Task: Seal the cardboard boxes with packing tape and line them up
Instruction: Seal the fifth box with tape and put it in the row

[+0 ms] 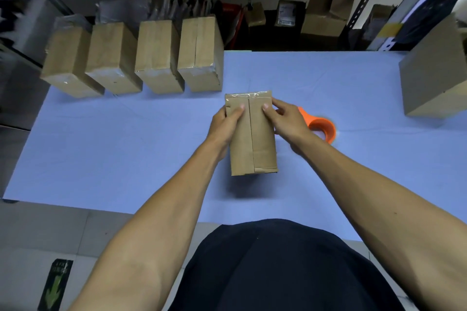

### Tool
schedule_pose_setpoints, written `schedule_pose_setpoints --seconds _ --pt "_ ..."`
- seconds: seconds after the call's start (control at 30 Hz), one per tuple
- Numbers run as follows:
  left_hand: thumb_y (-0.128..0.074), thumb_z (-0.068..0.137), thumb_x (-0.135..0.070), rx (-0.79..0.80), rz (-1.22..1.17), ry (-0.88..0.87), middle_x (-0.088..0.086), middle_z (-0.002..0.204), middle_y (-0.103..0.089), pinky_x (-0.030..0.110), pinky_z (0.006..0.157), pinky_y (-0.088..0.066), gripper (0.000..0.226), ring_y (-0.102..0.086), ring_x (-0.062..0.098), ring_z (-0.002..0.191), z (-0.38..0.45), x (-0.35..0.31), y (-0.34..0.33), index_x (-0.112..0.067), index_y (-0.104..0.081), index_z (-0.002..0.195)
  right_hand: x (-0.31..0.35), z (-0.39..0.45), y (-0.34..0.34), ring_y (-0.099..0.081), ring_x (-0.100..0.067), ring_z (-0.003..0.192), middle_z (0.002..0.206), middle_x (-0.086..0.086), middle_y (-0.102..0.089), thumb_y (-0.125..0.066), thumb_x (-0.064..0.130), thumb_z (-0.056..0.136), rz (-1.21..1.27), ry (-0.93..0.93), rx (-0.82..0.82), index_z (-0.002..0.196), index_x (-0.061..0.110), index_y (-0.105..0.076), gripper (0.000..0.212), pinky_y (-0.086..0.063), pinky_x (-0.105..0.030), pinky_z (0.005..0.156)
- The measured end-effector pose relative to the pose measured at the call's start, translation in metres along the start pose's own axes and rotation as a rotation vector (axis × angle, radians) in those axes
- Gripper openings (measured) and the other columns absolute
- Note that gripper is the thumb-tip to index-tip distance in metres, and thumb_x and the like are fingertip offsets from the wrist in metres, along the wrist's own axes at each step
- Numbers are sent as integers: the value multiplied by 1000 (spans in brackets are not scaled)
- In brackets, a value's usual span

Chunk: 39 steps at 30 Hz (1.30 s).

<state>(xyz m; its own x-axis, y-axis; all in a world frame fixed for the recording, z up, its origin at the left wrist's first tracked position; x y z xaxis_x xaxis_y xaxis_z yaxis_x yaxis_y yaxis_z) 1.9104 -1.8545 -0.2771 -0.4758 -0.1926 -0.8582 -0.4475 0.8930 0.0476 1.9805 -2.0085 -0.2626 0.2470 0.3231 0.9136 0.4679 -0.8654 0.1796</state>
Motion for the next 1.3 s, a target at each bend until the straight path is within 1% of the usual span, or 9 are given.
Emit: schedule_pose_setpoints --seconds 0.17,0.4,0.57,0.7,0.8,0.93,1.03,1.17,1.3 --pt "-59 98 -32 35 27 105 3 113 -73 37 89 -57 26 -71 19 99 -3 42 -12 -17 -64 120 -34 -1 -10 -65 -17 107 122 -4 -68 -44 34 104 -27 -126 15 133 23 -59 35 -52 -36 96" --pt "-56 98 -35 -183 -34 108 6 112 -70 45 92 -55 31 -69 24 98 0 52 -11 -13 -60 120 -47 0 -14 -43 -20 138 153 -2 -43 -41 52 101 -207 -180 113 153 25 -32 59 -31 -40 116" --pt "-53 98 -34 -442 -153 124 6 122 -65 40 92 -53 38 -64 27 103 -1 44 -17 -16 -49 131 -8 -3 -2 -48 -30 126 133 -9 -53 -60 56 89 -793 188 38 146 18 -38 72 -42 -41 98" --pt "-64 91 -28 -417 -105 106 8 146 -50 40 105 -47 77 -56 26 124 6 38 -9 -17 -23 155 -16 -7 -4 -38 -33 133 147 -11 -40 -66 76 69 -1014 152 207 158 12 -4 126 -37 -42 100" --pt "-67 87 -26 -380 261 -33 5 164 -20 40 120 -25 93 -26 23 148 10 15 10 -19 -8 159 -18 -9 -8 -35 -34 134 150 -10 -33 -72 75 61 -1077 142 275 157 14 5 138 -38 -44 104" --pt "-56 96 -29 19 999 -567 -1 167 -8 46 121 -3 74 1 22 154 6 -26 -6 -24 -16 158 -10 -7 -24 -34 -35 133 152 -10 -28 -75 66 62 -1182 238 375 157 16 2 132 -36 -44 106" --pt "-41 104 -39 300 1233 -633 -3 165 -17 53 122 -7 56 -4 20 153 3 -15 -15 -29 -24 157 -3 -6 -25 -25 -34 141 159 -10 -20 -73 62 67 -1255 316 398 158 19 -5 121 -28 -50 112" --pt "-36 104 -46 67 1291 -517 1 158 -29 57 118 -14 57 -18 27 147 8 -13 -3 -21 -29 155 9 -6 -9 -15 -35 146 161 -12 -18 -70 53 76 -1233 396 304 154 25 -29 92 -20 -53 116" --pt "-44 98 -55 -114 1262 -397 11 133 -49 48 101 -36 55 -44 34 123 8 -17 11 -19 -45 140 11 -5 14 -25 -34 143 157 -12 -28 -66 30 87 -1002 365 154 142 27 -52 57 -37 -46 107"
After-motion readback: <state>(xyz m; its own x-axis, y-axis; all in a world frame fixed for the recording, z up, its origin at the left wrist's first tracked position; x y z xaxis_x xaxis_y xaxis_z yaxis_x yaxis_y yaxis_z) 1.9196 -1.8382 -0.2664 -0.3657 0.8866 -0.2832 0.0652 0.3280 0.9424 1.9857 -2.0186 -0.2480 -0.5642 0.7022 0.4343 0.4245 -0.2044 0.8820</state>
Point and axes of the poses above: each hand's wrist, its own z-axis towards the middle knuckle, its own y-axis out of the back of the hand, x = y × z, the point moved 7 cm from there along z, towards the middle knuckle
